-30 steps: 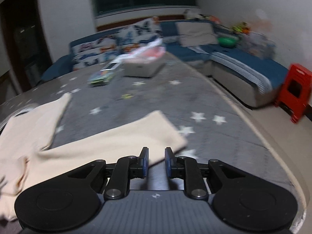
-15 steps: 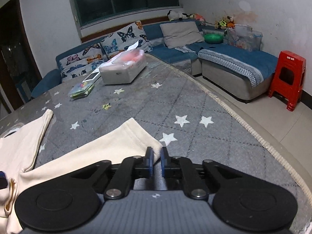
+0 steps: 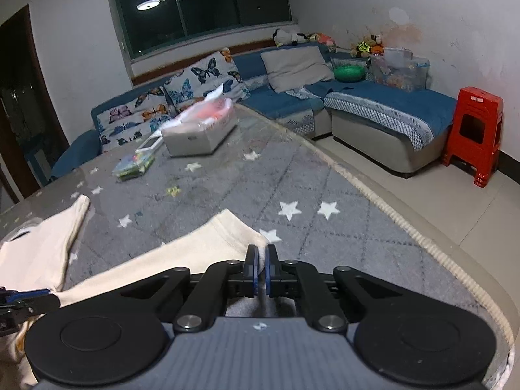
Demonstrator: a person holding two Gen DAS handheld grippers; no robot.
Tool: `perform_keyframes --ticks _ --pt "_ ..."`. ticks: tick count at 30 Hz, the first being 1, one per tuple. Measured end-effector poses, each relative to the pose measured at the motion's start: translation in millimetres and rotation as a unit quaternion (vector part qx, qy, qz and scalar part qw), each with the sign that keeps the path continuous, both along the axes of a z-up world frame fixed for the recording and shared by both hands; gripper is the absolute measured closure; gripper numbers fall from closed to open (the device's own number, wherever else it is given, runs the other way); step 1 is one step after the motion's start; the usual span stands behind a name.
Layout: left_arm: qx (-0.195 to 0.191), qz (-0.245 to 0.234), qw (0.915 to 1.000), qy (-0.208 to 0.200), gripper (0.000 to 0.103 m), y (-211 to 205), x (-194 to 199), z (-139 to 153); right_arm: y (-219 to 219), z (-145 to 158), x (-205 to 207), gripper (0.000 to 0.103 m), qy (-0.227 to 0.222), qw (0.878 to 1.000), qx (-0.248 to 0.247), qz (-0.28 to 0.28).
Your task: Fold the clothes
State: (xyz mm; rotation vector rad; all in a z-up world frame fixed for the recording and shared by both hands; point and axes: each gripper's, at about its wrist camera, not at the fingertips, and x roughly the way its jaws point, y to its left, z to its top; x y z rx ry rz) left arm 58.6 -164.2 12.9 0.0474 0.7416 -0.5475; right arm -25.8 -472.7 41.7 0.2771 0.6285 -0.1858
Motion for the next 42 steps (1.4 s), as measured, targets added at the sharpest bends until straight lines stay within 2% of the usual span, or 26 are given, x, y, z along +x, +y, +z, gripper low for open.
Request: perform_keyframes --ticks 6,14,21,24,27,33,42 --pt "-0.019 0.011 0.9995 -0.021 0.085 17 -15 17 10 29 -6 0.100 -0.034 0.999 -0.003 0.022" --pt "-0.020 0.070 0.9962 -0.047 0.083 88 -50 36 56 80 -9 0.100 -0.088 0.991 -0.024 0.103" --pt "-0.012 0.139 0.9881 -0.065 0.082 155 -82 41 135 116 -5 0.100 -0.119 0.967 -0.042 0.220" --pt "-0.014 0.169 0.9833 -0.067 0.076 179 -94 41 177 123 -1 0.100 -0.123 0.953 -0.047 0.275" --pt "-0.018 0.194 0.9783 -0.069 0.069 200 -106 40 215 123 5 0.100 -0.119 0.939 -0.051 0.319" --pt "-0.027 0.229 0.9709 -0.066 0.064 229 -126 36 291 108 13 0.100 -0.098 0.912 -0.049 0.396" --pt "-0.029 0.250 0.9665 -0.051 0.063 245 -139 27 357 54 0 0.099 -0.025 0.873 -0.048 0.485"
